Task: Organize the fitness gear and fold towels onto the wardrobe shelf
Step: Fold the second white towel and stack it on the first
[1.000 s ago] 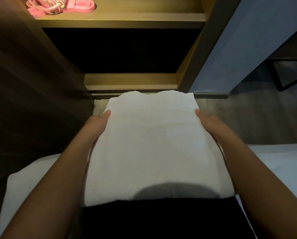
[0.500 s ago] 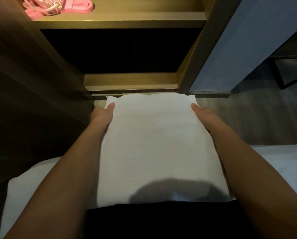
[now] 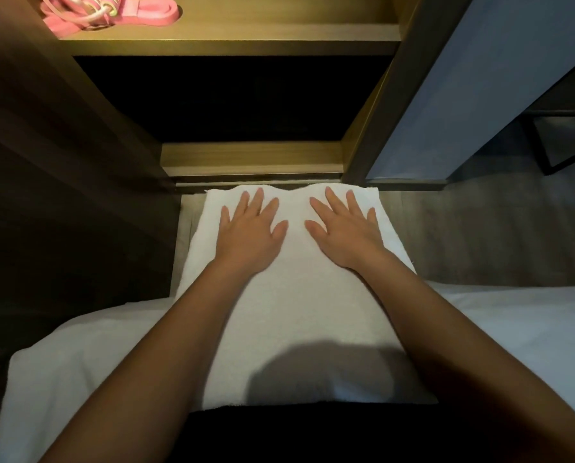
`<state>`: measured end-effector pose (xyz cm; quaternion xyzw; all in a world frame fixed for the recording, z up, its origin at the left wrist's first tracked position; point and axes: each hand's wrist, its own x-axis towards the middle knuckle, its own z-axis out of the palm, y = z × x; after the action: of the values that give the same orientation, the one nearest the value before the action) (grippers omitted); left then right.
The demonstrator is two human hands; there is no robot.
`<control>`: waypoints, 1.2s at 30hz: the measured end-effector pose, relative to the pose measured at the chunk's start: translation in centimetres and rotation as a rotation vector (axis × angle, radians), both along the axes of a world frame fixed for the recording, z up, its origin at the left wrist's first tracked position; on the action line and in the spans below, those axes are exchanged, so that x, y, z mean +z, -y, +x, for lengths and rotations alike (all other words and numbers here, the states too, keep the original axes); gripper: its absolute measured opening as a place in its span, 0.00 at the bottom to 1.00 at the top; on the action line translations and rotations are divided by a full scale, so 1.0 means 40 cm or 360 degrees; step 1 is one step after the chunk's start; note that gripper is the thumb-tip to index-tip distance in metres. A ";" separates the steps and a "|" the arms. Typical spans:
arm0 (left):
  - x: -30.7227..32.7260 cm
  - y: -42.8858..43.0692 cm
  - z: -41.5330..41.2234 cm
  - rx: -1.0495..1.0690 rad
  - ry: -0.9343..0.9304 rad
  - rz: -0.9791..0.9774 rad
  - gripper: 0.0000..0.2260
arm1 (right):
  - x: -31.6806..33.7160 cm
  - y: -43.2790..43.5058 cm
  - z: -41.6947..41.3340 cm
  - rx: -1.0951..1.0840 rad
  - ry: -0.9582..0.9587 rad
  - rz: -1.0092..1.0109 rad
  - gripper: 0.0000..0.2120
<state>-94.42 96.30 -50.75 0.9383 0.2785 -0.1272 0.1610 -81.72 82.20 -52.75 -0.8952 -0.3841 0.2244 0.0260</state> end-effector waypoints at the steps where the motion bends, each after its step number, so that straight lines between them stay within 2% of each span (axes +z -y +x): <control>1: -0.004 -0.009 -0.005 0.0046 -0.0023 -0.0015 0.26 | -0.003 0.005 0.005 -0.0036 -0.0015 -0.0011 0.32; 7: -0.026 -0.038 -0.025 0.0316 -0.0114 -0.0081 0.30 | -0.001 0.028 0.022 -0.0299 -0.0119 -0.0083 0.34; 12: -0.025 -0.084 -0.048 0.0721 -0.0240 -0.0293 0.32 | 0.016 0.073 0.057 -0.0750 -0.0473 -0.0034 0.34; 14: -0.009 -0.089 -0.045 0.0719 -0.0255 -0.0170 0.31 | 0.032 0.080 0.060 -0.0818 -0.0405 -0.0089 0.34; 16: 0.009 -0.066 -0.026 0.0553 -0.0020 -0.0007 0.30 | 0.051 0.060 0.046 -0.0669 -0.0192 -0.0052 0.33; 18: 0.026 -0.016 0.004 0.0324 0.0194 -0.0048 0.28 | 0.058 0.025 0.018 -0.0412 -0.0115 0.0052 0.32; 20: 0.029 0.027 0.024 0.0071 0.0098 -0.0105 0.27 | 0.050 0.000 -0.008 -0.0210 -0.0113 -0.0007 0.31; 22: 0.019 0.030 0.021 -0.0024 -0.0057 -0.0066 0.26 | 0.037 0.001 -0.006 -0.0198 -0.0119 -0.0067 0.31; 27: 0.007 -0.063 0.022 0.0207 -0.0076 -0.0140 0.26 | 0.018 0.022 0.076 -0.0526 -0.0250 -0.0006 0.31; 31: 0.020 -0.152 0.093 -0.0002 -0.0056 -0.0123 0.17 | 0.028 -0.040 0.138 -0.0278 -0.0139 0.0043 0.26; 36: -0.016 -0.201 0.191 -0.0089 -0.0166 -0.0353 0.17 | 0.021 -0.142 0.197 -0.0009 -0.0368 0.0003 0.22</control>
<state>-86.78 104.36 -51.38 0.9142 0.2445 -0.2103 0.2455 -73.86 87.89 -51.92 -0.8645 -0.3761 0.3257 0.0717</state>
